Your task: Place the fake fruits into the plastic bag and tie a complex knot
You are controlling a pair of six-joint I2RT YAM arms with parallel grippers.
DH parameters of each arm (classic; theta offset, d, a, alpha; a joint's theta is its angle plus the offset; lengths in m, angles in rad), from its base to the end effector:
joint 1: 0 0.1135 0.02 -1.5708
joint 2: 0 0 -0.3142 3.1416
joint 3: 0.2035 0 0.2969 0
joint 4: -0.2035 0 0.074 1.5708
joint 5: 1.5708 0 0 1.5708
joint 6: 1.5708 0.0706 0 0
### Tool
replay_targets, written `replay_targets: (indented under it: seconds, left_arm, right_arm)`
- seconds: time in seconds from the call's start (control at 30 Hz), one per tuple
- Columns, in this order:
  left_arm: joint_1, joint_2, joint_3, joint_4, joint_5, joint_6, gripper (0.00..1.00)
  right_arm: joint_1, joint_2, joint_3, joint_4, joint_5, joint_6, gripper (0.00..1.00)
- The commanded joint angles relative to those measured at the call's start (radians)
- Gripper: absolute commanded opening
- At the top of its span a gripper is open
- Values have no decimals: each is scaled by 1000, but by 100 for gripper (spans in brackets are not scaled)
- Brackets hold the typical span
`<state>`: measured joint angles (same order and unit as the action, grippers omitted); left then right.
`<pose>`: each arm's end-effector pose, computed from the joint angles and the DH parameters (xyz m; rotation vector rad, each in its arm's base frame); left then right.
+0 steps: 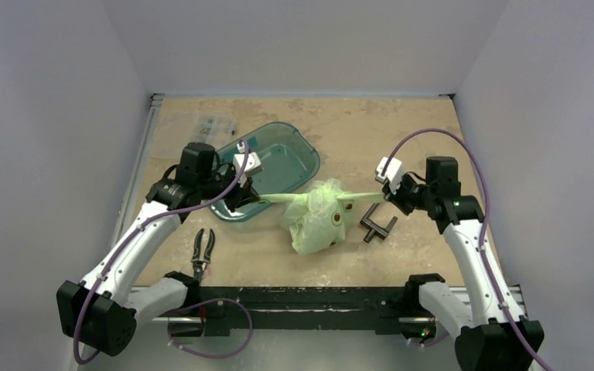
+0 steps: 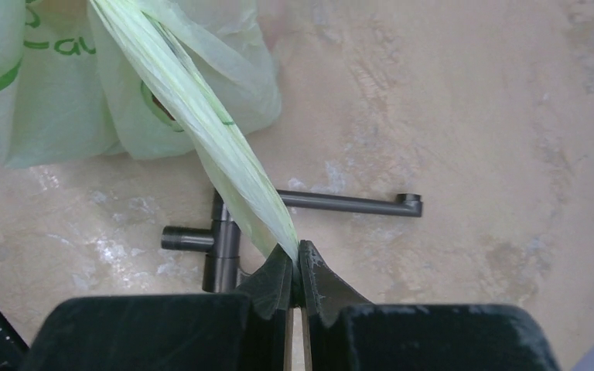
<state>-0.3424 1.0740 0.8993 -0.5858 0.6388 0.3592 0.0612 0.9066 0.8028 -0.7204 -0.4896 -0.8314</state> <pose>0.2324 -0.1275 0.3082 1.0642 1.9870 -0.7300 0.2119 0.0462 0.2904 -1.1811 1.9535 0.1917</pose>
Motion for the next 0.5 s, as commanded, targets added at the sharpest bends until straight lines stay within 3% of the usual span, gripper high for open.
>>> replay_targets:
  seconds: [0.0,0.17,0.33,0.47]
  left_arm:
    - [10,-27,111,-98,-101,2,0]
    - [12,-28,102,-128,-117,80,0]
    - [11,-68,-31,-178,-126,230,0]
    - [5,-46,-91,-182,-144,255,0]
  right_arm:
    - [-58,44,135,-48,150,38,0]
    - [-58,61,108,-26,131,-6,0]
    - [-58,31,-6,-51,136,-81,0]
    - [-58,19,-55,-132,131,-139,0]
